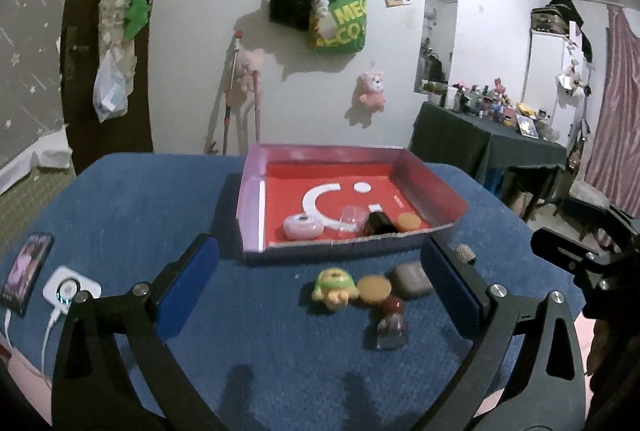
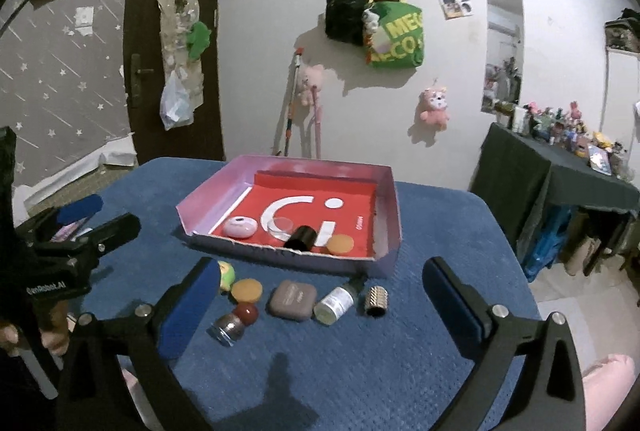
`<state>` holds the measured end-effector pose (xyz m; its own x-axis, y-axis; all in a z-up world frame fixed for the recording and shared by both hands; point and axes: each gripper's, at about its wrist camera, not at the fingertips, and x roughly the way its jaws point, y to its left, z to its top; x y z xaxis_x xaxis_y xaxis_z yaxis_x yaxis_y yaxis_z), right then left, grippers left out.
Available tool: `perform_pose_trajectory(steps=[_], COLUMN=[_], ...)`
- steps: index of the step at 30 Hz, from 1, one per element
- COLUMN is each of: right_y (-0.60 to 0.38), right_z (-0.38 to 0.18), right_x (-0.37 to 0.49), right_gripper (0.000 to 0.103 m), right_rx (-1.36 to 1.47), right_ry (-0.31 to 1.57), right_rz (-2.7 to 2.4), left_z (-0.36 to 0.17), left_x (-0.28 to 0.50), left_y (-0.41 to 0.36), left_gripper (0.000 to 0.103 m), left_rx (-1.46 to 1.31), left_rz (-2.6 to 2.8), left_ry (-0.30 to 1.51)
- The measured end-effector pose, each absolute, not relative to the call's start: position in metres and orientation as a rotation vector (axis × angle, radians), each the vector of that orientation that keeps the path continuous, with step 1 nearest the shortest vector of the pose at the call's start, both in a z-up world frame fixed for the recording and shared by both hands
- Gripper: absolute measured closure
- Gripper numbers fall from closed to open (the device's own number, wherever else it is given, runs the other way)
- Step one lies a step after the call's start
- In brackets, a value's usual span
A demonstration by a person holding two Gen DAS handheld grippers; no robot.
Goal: Organize rigid objects
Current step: 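Open both tools and withdraw them from the box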
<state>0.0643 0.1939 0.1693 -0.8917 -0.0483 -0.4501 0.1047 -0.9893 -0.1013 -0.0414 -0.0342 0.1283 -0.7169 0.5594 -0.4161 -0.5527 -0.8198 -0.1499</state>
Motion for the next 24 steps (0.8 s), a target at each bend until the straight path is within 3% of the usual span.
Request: perform_pose_trajectory(steps=[14, 24], right_y=[0.19, 0.198], right_z=[0.087, 0.061], right_x=[0.083, 0.074], right_gripper=[0.0, 0.0], right_rx=[0.765, 0.882], right_ry=[0.112, 0.021], right_rz=[-3.014, -2.992], left_z=[0.066, 0.044], left_x=[-0.029, -0.037], left_y=[-0.031, -0.03], left_gripper=[0.0, 0.0], left_rx=[-0.75, -0.864], left_rz=[2.482, 2.47], left_ry=[-0.03, -0.035])
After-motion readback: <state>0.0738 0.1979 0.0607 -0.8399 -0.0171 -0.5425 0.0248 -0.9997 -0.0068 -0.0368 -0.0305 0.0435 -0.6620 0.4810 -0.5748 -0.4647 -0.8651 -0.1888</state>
